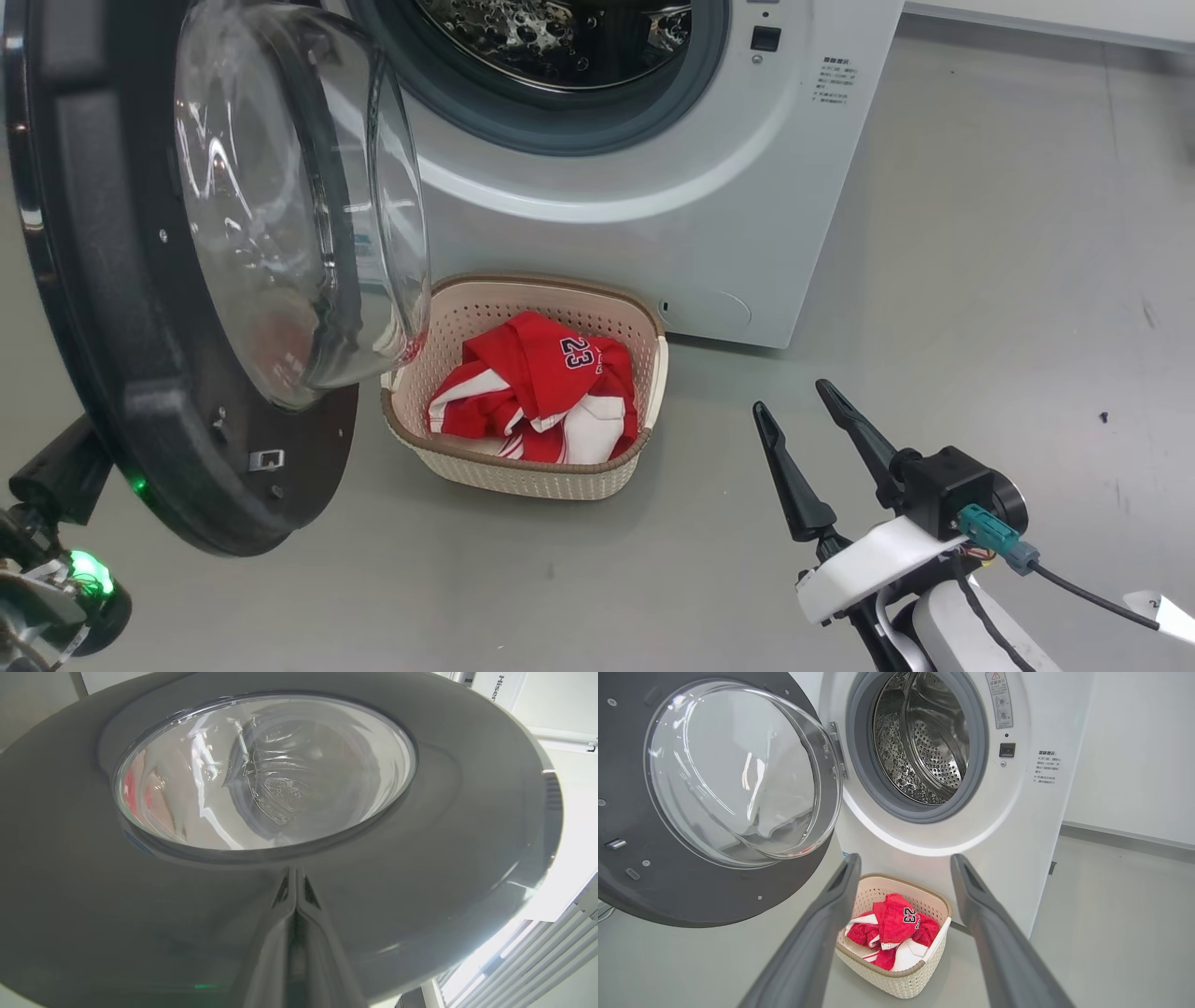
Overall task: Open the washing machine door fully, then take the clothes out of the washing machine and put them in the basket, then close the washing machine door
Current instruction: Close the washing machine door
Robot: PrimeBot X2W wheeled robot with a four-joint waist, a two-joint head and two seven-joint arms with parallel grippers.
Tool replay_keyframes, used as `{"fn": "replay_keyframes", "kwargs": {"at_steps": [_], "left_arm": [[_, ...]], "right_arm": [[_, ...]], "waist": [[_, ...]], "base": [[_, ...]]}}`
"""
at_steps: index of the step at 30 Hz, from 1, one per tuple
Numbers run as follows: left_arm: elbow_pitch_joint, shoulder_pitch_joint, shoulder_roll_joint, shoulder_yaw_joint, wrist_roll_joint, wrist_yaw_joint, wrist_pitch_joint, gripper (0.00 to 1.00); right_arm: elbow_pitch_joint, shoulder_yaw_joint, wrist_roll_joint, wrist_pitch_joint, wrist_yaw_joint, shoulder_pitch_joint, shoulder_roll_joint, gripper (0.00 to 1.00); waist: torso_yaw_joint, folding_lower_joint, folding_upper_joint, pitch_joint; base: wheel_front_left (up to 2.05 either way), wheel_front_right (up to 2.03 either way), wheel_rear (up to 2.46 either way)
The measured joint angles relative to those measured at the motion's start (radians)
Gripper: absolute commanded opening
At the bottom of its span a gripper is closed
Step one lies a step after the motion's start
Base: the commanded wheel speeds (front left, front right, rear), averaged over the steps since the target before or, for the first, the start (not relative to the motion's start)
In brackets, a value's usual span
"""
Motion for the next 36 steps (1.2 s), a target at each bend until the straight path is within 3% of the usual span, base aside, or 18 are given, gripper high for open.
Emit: {"fn": "replay_keyframes", "kwargs": {"at_steps": [21,36], "left_arm": [[-0.09,0.075,-0.095,-0.136,-0.059,0.0,0.038,0.0],[-0.093,0.078,-0.128,-0.181,-0.059,0.0,-0.027,0.0]], "right_arm": [[0.011,0.007,0.001,0.0,0.0,-0.005,0.002,1.0],[0.016,0.017,0.001,0.0,0.0,-0.006,0.0,1.0]], "waist": [[-0.109,0.0,0.0,-0.004],[-0.198,0.0,0.0001,-0.003]], "base": [[0.0,0.0,0.0],[0.0,0.0,0.0]]}}
